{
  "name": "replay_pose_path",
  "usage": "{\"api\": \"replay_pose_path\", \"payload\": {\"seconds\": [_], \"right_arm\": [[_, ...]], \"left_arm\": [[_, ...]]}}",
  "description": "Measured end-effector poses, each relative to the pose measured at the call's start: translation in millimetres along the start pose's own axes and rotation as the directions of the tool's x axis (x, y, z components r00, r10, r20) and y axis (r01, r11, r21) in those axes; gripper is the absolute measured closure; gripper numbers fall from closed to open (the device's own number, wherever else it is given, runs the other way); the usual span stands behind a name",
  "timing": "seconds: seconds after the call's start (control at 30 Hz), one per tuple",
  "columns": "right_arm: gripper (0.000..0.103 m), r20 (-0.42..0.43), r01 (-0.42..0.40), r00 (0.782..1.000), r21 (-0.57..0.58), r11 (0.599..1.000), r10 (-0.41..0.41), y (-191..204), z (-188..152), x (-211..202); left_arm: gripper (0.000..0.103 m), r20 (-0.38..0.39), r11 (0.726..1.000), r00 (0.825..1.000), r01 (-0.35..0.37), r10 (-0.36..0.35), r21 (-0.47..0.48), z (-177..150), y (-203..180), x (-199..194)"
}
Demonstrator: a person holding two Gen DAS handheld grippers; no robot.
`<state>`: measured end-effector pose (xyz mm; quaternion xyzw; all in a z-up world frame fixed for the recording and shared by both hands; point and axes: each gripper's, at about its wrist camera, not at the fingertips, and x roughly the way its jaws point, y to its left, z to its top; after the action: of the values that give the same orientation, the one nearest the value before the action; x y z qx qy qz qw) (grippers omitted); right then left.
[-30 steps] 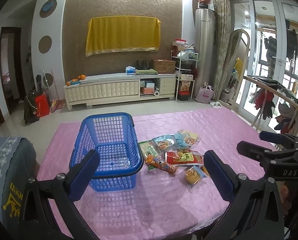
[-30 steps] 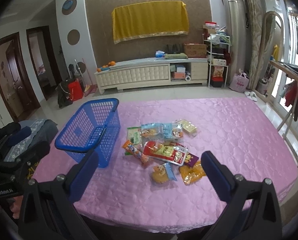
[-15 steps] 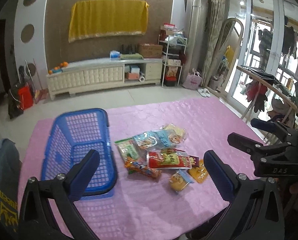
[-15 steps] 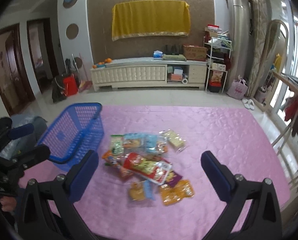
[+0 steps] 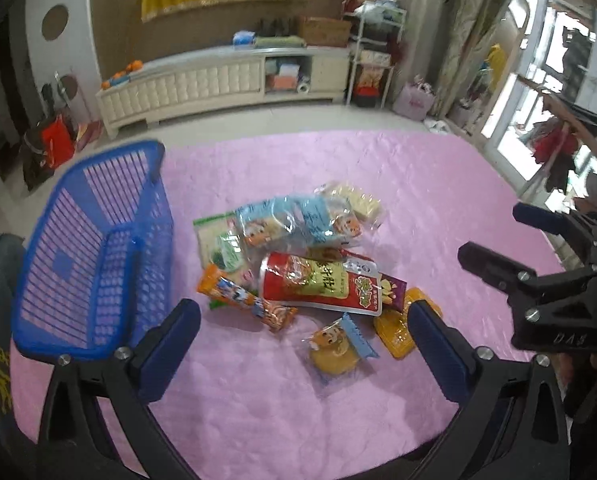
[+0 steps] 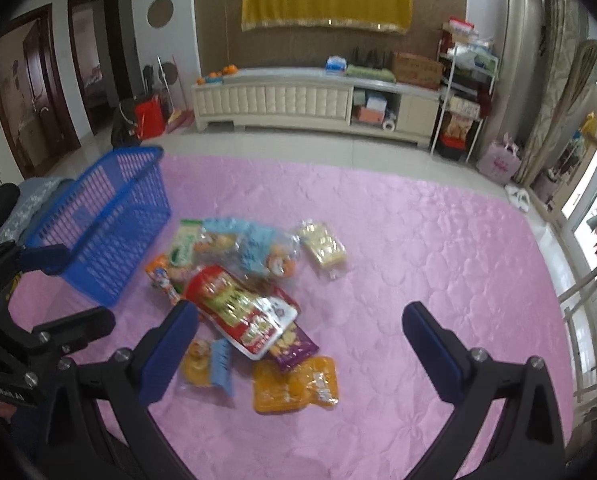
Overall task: Organize snacks
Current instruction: 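Lower the left tool onto the light-blue Dan Huang Su cake pack and grasp it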
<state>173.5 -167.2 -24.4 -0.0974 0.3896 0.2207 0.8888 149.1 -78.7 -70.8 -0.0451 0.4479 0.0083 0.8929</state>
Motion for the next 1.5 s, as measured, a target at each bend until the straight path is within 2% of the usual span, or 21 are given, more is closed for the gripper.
{"api": "replay_pose_path", "payload": {"seconds": [0.07, 0.17, 0.27, 0.4, 0.53, 0.9, 1.03, 1.1, 1.17, 1.33, 1.43, 1.5], "right_arm": [[0.0, -0.04, 0.017, 0.999, -0.005, 1.0, -0.017, -4.2, -3.5, 22.0], [0.002, -0.07, -0.01, 0.997, 0.021, 1.0, 0.011, -11.3, -8.2, 42.0], [0.005, -0.079, -0.022, 0.997, 0.029, 0.999, 0.025, -15.1, -11.1, 59.2], [0.005, -0.09, -0.058, 0.994, 0.042, 0.997, 0.061, -18.7, -11.2, 77.3], [0.005, -0.099, -0.068, 0.992, 0.057, 0.996, 0.074, -25.2, -8.1, 92.9], [0.008, -0.141, -0.052, 0.988, 0.124, 0.991, 0.07, -39.8, 5.8, 126.5], [0.008, -0.158, -0.049, 0.985, 0.138, 0.989, 0.071, -40.2, 10.1, 140.1], [0.008, -0.164, -0.054, 0.983, 0.147, 0.988, 0.079, -40.3, 11.8, 144.6], [0.008, -0.166, -0.056, 0.983, 0.148, 0.987, 0.081, -39.4, 13.8, 149.2], [0.008, -0.172, -0.059, 0.981, 0.145, 0.988, 0.084, -39.2, 16.7, 159.3], [0.008, -0.179, -0.061, 0.98, 0.15, 0.987, 0.088, -38.8, 16.9, 163.8], [0.008, -0.186, -0.066, 0.978, 0.155, 0.986, 0.095, -37.5, 16.3, 166.0]], "left_arm": [[0.014, -0.037, 1.0, 0.999, -0.012, 0.011, -0.025, -0.3, -2.7, 16.2], [0.02, -0.122, 0.997, 0.992, -0.036, 0.027, -0.067, 0.6, -3.4, 46.1], [0.027, -0.171, 0.993, 0.984, -0.069, 0.052, -0.095, -0.8, -2.4, 65.6], [0.027, -0.173, 0.99, 0.981, -0.104, 0.087, -0.094, 5.2, -0.2, 74.2], [0.027, -0.153, 0.991, 0.982, -0.121, 0.112, -0.052, 21.3, -2.4, 81.8], [0.027, -0.151, 0.996, 0.984, -0.093, 0.094, 0.008, 71.0, 0.8, 128.4], [0.027, -0.164, 0.993, 0.98, -0.115, 0.116, 0.017, 84.8, 8.3, 147.2], [0.027, -0.188, 0.989, 0.971, -0.15, 0.151, 0.021, 88.6, 16.7, 159.3], [0.027, -0.212, 0.989, 0.967, -0.147, 0.143, 0.0, 91.0, 25.0, 170.8], [0.027, -0.246, 0.996, 0.967, -0.082, 0.069, -0.046, 97.1, 36.7, 191.4], [0.024, -0.252, 0.996, 0.965, -0.085, 0.078, -0.016, 103.0, 34.4, 199.0], [0.024, -0.274, 0.995, 0.957, -0.099, 0.096, 0.002, 104.5, 32.9, 208.7]]}}
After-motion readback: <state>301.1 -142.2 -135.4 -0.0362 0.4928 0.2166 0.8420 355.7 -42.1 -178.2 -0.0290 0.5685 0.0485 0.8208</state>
